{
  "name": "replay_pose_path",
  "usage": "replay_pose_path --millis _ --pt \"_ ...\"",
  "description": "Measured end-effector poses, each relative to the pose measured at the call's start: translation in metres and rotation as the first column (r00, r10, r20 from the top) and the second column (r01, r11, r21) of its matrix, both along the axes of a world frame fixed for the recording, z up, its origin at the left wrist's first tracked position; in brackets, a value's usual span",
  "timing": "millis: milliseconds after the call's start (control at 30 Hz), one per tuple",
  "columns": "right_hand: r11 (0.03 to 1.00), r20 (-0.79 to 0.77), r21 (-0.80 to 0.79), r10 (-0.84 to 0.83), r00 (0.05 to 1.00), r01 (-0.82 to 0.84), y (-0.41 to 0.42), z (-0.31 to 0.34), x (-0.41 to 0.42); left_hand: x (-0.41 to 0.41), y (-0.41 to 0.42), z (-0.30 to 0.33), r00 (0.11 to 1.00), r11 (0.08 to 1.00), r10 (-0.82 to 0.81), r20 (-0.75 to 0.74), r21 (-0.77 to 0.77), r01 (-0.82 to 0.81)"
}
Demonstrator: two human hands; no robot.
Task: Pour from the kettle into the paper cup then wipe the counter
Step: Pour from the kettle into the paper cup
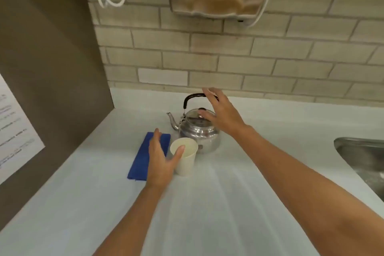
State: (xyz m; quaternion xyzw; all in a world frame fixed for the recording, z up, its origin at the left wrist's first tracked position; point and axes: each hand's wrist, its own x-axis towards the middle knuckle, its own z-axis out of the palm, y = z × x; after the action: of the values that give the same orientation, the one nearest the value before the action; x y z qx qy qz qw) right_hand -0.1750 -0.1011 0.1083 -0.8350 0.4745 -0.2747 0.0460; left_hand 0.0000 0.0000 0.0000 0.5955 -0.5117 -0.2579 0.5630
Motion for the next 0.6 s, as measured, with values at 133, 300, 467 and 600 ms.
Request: replay_pose_path --millis 133,300,467,600 --pt "1.000 0.022 -0.013 0.027 0.999 -0.026 -0.036 0.005 0.007 -0.005 0.002 -0.026 0.995 0.995 -0.051 -0.087 0.087 0.058" --pt "0.996 0.000 0.067 0.059 0.998 -0.059 -0.070 0.004 0.018 -0.005 -0.003 -0.036 0.993 0.983 -0.109 -0.049 0.140 0.115" --pt "0.988 0.059 0.127 0.085 0.995 -0.091 -0.091 0.003 0.023 -0.007 -0.007 -0.037 0.996 0.981 -0.084 -0.025 0.175 0.087" --pt "0.974 0.082 0.183 0.122 0.989 -0.135 -0.101 0.008 0.025 -0.007 -0.006 -0.036 0.998 0.981 -0.068 -0.013 0.180 0.069"
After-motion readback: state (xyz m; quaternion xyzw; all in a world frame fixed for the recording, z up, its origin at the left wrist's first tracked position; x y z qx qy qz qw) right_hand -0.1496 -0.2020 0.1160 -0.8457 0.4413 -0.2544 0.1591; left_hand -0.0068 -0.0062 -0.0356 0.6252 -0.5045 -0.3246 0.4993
